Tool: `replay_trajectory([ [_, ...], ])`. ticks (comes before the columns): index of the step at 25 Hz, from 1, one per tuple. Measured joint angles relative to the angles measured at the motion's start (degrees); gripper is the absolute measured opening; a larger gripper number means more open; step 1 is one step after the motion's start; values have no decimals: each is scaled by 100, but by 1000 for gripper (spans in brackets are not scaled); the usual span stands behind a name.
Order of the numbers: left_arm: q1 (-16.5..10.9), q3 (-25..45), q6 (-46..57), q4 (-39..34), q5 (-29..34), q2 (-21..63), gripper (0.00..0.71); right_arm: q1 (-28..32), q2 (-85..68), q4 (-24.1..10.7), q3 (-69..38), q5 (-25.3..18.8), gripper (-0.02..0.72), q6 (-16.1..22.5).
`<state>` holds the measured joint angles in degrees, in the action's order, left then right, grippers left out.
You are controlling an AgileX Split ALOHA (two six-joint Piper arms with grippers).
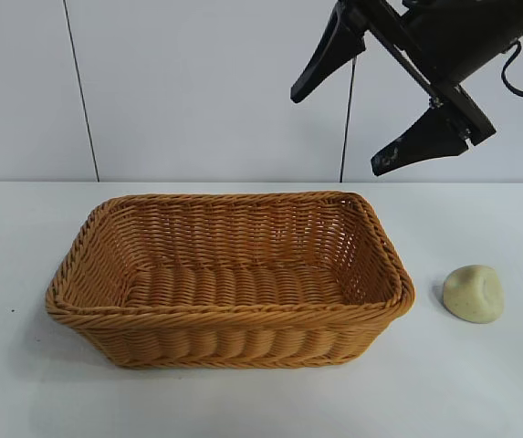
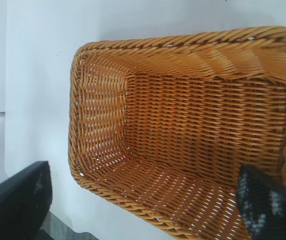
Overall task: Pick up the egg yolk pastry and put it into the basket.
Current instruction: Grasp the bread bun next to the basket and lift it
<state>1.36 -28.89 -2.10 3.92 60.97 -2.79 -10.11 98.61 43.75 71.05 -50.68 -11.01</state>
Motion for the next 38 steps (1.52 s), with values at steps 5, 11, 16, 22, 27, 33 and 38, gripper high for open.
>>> replay_trajectory([
  [5, 0, 0, 0, 0, 1, 299, 689, 0, 0, -877, 271, -276, 694, 175],
  [11, 0, 0, 0, 0, 1, 309, 689, 0, 0, -2956, 863, -767, 694, 1245],
  [16, 0, 0, 0, 0, -5, 309, 689, 152, 0, -4221, 1035, -1177, 694, 1729],
  [22, 0, 0, 0, 0, -5, 309, 689, 757, 11, -4212, 1035, -1214, 694, 1732],
  [27, 0, 0, 0, 0, -5, 309, 689, 935, 243, -3899, 1061, -1277, 694, 1458],
  [33, 0, 0, 0, 0, 0, 309, 689, 935, 785, -3683, 1061, -1193, 694, 1394],
  [38, 0, 0, 0, 0, 0, 309, 689, 935, 1375, -3642, 1061, -1051, 694, 1394],
])
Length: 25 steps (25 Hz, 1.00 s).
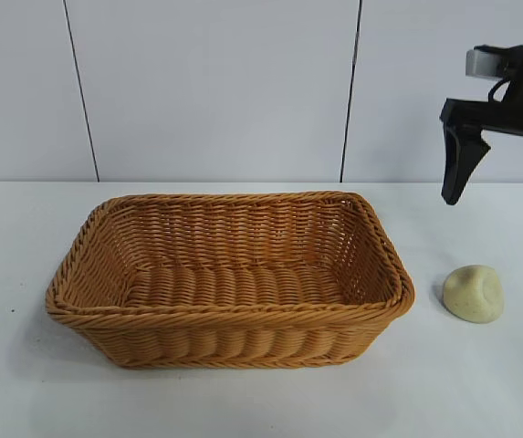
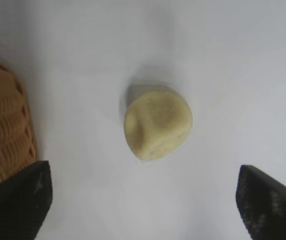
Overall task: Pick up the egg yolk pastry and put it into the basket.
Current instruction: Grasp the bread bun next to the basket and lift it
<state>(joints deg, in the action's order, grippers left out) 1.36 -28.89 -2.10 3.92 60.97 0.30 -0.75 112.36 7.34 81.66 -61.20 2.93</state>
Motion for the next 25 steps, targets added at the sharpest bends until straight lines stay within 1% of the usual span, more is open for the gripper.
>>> replay_trajectory([
  [8, 0, 0, 0, 0, 0, 0, 689, 0, 928, 91, 4, 299, 694, 91],
  [13, 0, 0, 0, 0, 0, 0, 689, 0, 1080, 103, 4, 311, 692, 103],
  [17, 0, 0, 0, 0, 0, 0, 689, 0, 1080, 42, 4, 311, 629, 156],
  [19, 0, 0, 0, 0, 0, 0, 689, 0, 1080, -46, 4, 340, 574, 191],
  [20, 0, 0, 0, 0, 0, 0, 689, 0, 1080, -100, 4, 345, 526, 202],
  [22, 0, 0, 0, 0, 0, 0, 689, 0, 1080, -150, 4, 351, 403, 213],
  [25, 0, 0, 0, 0, 0, 0, 689, 0, 1080, -153, 4, 351, 162, 213],
])
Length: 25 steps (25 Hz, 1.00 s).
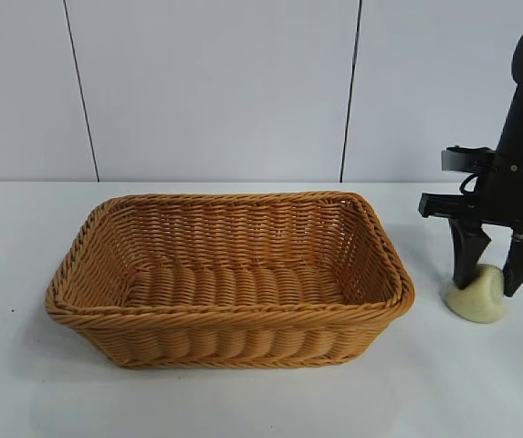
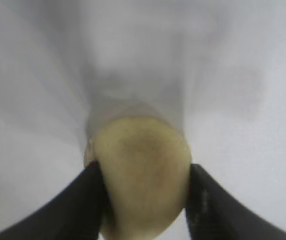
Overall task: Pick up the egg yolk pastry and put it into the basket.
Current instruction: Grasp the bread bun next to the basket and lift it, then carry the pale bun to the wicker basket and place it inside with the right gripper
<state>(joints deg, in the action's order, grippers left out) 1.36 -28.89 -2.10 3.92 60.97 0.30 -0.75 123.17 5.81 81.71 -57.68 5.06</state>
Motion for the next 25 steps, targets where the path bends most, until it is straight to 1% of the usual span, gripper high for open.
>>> replay_trajectory([
  [2, 0, 0, 0, 0, 0, 0, 689, 0, 0, 0, 0, -5, 73, 0],
  [3, 0, 0, 0, 0, 0, 0, 689, 0, 0, 7, 0, -27, 52, 0],
  [5, 0, 0, 0, 0, 0, 0, 689, 0, -12, 40, 0, -65, 34, -25],
  [9, 0, 0, 0, 0, 0, 0, 689, 0, -203, 203, 0, -165, 25, -199],
  [14, 0, 0, 0, 0, 0, 0, 689, 0, -991, 480, 0, -189, 20, -322],
  [17, 0, 0, 0, 0, 0, 0, 689, 0, -1477, 515, 0, -189, 19, -391],
  [22, 0, 0, 0, 0, 0, 0, 689, 0, -2041, 522, 0, -200, 19, -404],
  [25, 0, 0, 0, 0, 0, 0, 689, -6, -2242, 595, 0, -200, 19, -404],
])
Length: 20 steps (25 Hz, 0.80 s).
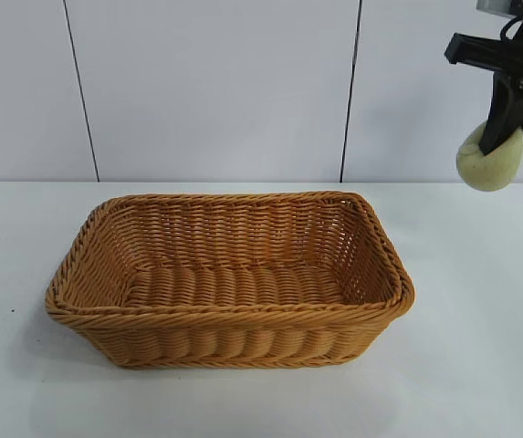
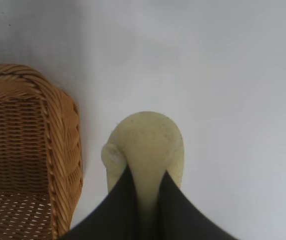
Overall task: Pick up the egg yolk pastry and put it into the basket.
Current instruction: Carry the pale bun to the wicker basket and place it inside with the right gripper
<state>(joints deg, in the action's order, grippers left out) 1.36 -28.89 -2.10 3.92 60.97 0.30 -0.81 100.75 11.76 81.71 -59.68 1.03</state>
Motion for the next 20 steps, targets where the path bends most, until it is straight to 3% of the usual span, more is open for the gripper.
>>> replay_trajectory([
  [7, 0, 0, 0, 5, 0, 0, 689, -726, -147, 55, 0, 29, 19, 0],
  [15, 0, 0, 0, 5, 0, 0, 689, -2322, -147, 110, 0, 664, 18, 281],
  [20, 0, 0, 0, 5, 0, 0, 689, -2967, -147, 125, 0, 1061, 18, 557],
])
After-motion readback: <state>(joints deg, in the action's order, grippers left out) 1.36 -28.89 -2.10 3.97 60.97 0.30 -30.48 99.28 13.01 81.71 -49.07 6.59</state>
